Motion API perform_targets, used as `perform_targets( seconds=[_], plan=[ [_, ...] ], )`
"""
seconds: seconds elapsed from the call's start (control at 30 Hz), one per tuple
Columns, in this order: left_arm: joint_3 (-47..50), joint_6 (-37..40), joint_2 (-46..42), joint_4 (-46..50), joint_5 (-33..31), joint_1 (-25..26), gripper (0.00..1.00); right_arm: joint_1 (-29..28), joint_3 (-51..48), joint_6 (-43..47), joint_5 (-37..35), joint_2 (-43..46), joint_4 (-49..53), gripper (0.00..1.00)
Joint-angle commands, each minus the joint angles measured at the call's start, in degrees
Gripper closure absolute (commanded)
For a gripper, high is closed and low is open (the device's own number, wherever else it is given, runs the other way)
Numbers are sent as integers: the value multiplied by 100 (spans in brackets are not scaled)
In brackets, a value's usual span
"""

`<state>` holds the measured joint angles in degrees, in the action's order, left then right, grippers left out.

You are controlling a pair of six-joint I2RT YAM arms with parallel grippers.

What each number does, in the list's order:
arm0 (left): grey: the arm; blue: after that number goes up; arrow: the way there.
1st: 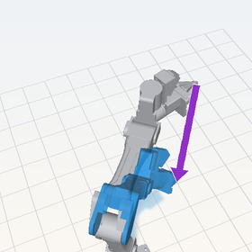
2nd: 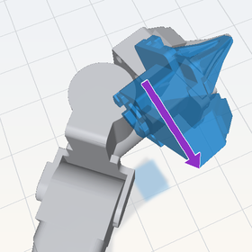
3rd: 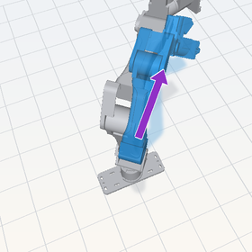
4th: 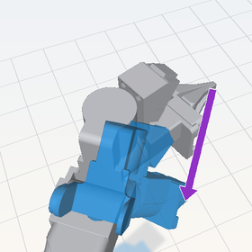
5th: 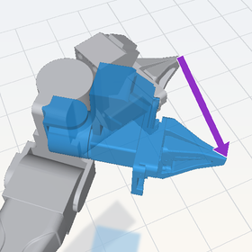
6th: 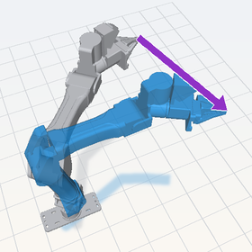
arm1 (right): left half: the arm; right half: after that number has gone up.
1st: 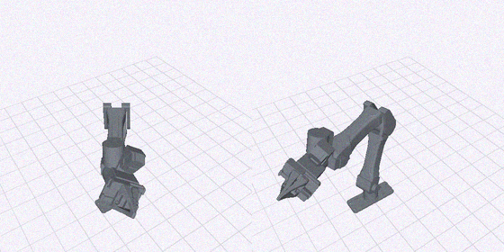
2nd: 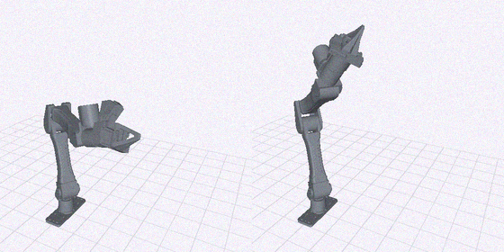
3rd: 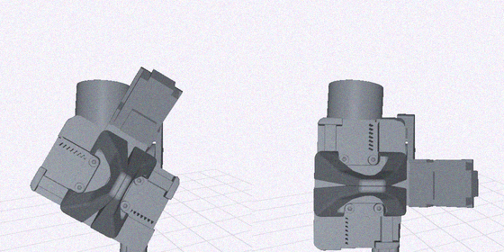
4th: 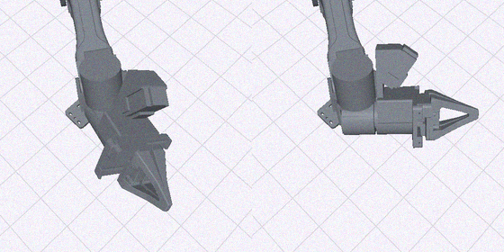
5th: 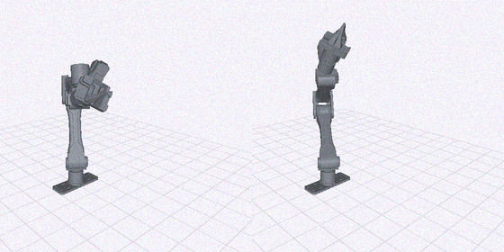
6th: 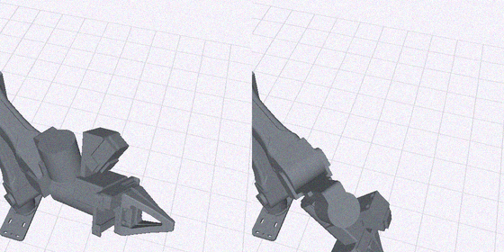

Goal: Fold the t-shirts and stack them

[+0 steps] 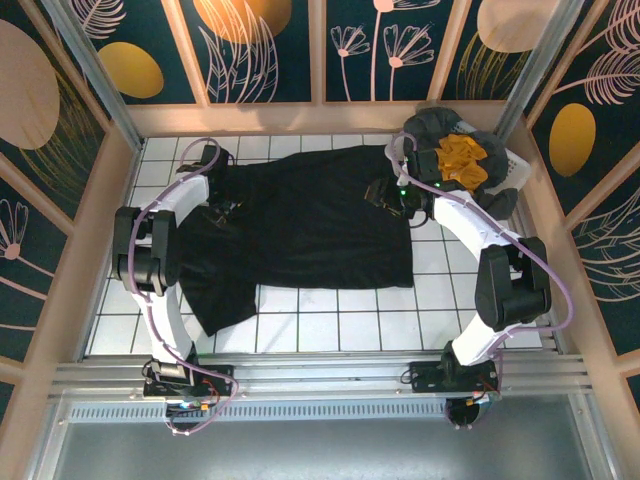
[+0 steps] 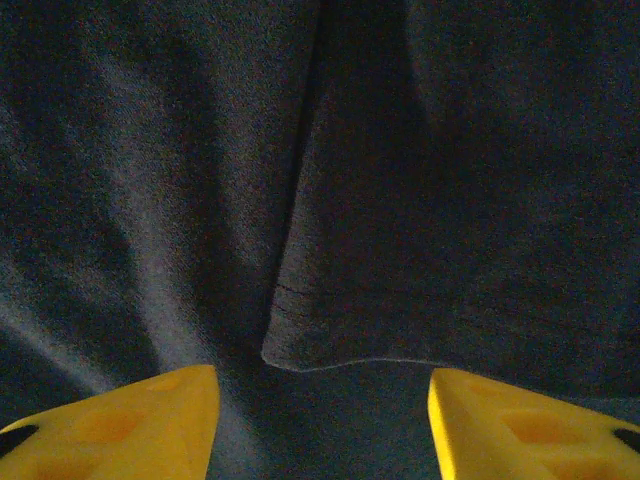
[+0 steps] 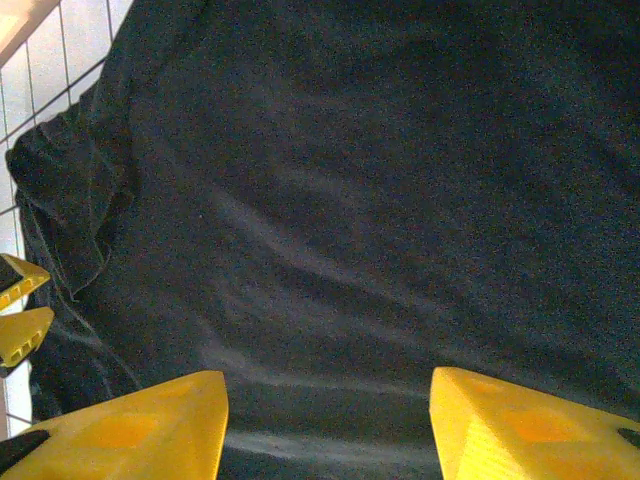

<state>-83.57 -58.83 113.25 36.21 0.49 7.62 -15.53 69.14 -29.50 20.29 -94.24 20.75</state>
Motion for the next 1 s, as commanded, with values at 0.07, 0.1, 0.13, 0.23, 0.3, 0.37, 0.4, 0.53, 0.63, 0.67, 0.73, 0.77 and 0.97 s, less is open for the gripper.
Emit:
perform_targets(
  seconds=[0.07, 0.1, 0.13, 0.23, 0.3, 0.37, 0.4, 0.53, 0.63, 0.67, 0.73, 0.77, 0.97],
  plan=[
    [-23, 69, 219, -66, -61, 21, 49, -41, -15, -117, 168, -24, -159, 44],
    [-68, 71, 268, -42, -49, 21, 50, -40, -18, -126, 183, -27, -159, 44],
    [-104, 73, 292, -7, -32, 21, 51, -44, -8, -135, 193, -37, -159, 44],
    [-91, 91, 373, 27, -5, 21, 51, -43, 19, -170, 307, -18, -226, 44],
    [-38, 91, 382, 26, 15, 21, 53, -45, 12, -196, 493, 23, -379, 43],
    [8, 77, 361, -22, -4, 21, 56, -40, -35, -252, 764, 99, -625, 43],
    [25, 58, 335, -64, -7, 21, 58, -41, -71, -299, 866, 136, -761, 43],
    [-61, 37, 306, -84, -29, 21, 61, -40, -134, -422, 994, 238, -972, 43],
    [-97, 64, 351, -85, -38, 21, 70, -43, -129, -417, 989, 239, -960, 43],
    [-98, 81, 370, -86, -33, 20, 72, -44, -129, -417, 977, 243, -943, 43],
    [-98, 105, 382, -89, 2, 19, 79, -46, -129, -406, 938, 270, -903, 43],
    [-98, 106, 373, -99, -4, 20, 81, -46, -129, -399, 925, 276, -889, 43],
    [-309, 108, 244, -71, -156, 20, 100, -38, -156, -411, 863, 377, -854, 44]
  ],
)
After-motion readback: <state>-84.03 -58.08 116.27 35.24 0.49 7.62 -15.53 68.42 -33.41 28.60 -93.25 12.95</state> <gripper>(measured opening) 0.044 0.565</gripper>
